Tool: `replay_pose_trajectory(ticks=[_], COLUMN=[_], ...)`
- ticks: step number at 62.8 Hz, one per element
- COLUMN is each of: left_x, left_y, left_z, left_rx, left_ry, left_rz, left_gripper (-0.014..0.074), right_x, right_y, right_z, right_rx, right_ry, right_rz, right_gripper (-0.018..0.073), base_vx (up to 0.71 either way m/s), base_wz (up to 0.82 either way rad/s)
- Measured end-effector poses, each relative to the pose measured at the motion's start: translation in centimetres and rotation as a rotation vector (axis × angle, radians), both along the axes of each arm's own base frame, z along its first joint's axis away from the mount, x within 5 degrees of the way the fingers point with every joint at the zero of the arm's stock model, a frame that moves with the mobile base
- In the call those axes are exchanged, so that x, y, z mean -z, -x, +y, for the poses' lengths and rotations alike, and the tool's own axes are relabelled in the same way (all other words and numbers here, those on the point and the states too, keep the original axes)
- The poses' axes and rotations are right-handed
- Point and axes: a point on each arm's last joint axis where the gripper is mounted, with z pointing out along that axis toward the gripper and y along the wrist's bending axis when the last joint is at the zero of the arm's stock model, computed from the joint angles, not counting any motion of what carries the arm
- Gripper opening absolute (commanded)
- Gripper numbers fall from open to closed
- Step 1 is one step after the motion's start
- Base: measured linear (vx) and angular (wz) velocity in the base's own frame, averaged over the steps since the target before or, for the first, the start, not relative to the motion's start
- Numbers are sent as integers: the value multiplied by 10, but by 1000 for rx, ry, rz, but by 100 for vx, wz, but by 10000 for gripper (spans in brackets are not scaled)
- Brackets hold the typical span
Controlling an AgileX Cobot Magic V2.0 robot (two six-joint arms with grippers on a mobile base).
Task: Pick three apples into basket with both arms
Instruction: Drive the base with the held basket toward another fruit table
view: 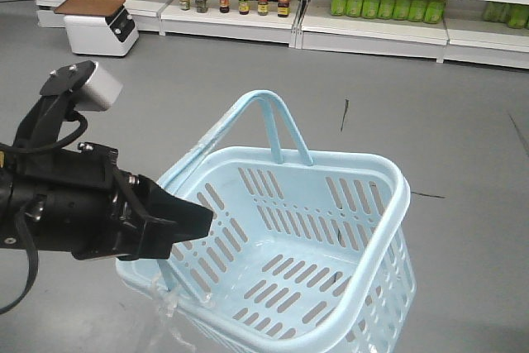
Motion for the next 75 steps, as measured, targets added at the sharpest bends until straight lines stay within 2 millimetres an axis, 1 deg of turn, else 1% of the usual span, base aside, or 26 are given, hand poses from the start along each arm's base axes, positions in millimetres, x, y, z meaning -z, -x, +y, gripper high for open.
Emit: replay_pose_trajectory(ticks=[75], left_x=[0], left_y=[0], left_z=[0], left_rx=[0], left_ry=[0], left_rz=[0], left_gripper=[-7], right_x=[0], right_y=[0], right_z=[0], right_rx=[0], right_ry=[0], right_rz=[0], right_gripper=[-4], base_vx=[23], base_wz=[-14])
